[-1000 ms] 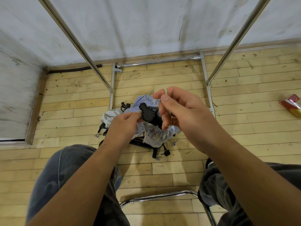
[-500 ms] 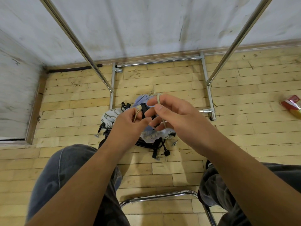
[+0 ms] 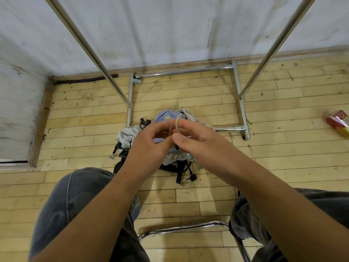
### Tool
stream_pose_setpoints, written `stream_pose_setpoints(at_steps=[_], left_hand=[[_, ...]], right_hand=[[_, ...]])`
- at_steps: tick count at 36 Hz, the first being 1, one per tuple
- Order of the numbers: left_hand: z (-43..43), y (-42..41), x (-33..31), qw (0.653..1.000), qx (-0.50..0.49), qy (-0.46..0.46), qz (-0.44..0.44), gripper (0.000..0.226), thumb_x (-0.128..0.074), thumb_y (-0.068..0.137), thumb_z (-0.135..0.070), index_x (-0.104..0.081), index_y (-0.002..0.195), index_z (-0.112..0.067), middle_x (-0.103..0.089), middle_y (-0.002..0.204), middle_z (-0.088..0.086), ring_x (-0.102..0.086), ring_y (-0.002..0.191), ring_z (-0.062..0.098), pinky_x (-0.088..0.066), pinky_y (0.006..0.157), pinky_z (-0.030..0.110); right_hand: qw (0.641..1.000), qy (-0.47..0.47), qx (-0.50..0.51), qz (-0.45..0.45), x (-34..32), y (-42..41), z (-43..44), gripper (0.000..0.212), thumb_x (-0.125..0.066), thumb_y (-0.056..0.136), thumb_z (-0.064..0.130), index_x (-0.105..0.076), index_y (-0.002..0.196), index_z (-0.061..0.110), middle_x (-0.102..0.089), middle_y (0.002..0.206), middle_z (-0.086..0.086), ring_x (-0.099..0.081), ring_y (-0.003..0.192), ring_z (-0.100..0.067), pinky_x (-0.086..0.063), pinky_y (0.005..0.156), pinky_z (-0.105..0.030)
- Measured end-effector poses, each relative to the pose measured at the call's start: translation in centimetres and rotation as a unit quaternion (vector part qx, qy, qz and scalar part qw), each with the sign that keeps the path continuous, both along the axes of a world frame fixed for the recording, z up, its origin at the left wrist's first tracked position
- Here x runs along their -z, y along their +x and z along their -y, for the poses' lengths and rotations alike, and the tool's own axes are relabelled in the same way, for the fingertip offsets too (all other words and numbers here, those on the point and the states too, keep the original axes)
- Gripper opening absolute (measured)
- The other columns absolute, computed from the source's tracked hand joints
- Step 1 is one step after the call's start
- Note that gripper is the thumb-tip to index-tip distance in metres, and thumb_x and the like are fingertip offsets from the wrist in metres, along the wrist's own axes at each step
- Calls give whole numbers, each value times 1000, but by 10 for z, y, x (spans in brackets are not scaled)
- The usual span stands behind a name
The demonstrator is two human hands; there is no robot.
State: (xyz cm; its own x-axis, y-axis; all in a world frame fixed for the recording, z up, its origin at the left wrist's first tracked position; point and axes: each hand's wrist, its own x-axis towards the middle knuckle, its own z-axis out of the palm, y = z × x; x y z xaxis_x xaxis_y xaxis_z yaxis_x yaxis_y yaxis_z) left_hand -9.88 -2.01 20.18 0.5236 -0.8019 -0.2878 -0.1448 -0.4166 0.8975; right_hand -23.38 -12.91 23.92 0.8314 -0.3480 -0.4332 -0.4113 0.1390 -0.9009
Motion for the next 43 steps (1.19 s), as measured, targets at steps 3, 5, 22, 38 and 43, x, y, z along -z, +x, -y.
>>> stream_pose_setpoints(at_steps=[3, 5, 22, 38, 43], left_hand=[[1, -1, 0, 999, 14, 17, 36, 28, -61, 82, -52, -67, 110, -56, -65, 116, -16, -63, 111, 3, -56, 94, 35], [1, 0, 1, 999, 21, 21, 43, 27, -60, 80, -54, -65, 106, -60, -61, 118, -15, -62, 111, 5, -57, 93, 37], [1, -5, -6, 997, 64, -12, 32, 20, -72, 89, -25, -74, 106, -33, -60, 105, -4, -63, 100, 17, -55, 93, 38], [2, -3, -8, 1000, -16, -17, -15, 21, -55, 105, -25, -76, 99, -22, -75, 99, -2, -70, 100, 18, -55, 90, 38], [1, -4, -8, 1000, 18, -19, -7, 26, -56, 103, -18, -71, 83, -23, -69, 85, -4, -66, 87, 17, -52, 80, 29]], right_hand=[[1000, 12, 3, -2, 2, 0, -1, 34, -51, 108, 27, -57, 139, 41, -66, 119, 34, -57, 114, 19, -47, 97, -7], [1000, 15, 10, -6, 4, -1, 0, 46, -52, 108, 30, -47, 153, 34, -60, 137, 27, -55, 121, 17, -45, 103, -11], [1000, 17, -6, 18, 5, 0, 4, 58, -51, 109, 26, -29, 160, 42, -34, 160, 30, -44, 140, 6, -41, 115, -22], [974, -224, -17, -12, 11, -3, 5, 39, -61, 103, 32, -58, 139, 46, -70, 114, 20, -66, 97, 2, -51, 83, -9], [947, -309, 83, -27, 20, -4, 11, 18, -78, 90, 26, -62, 97, 29, -60, 99, 13, -63, 80, -5, -44, 64, -13]])
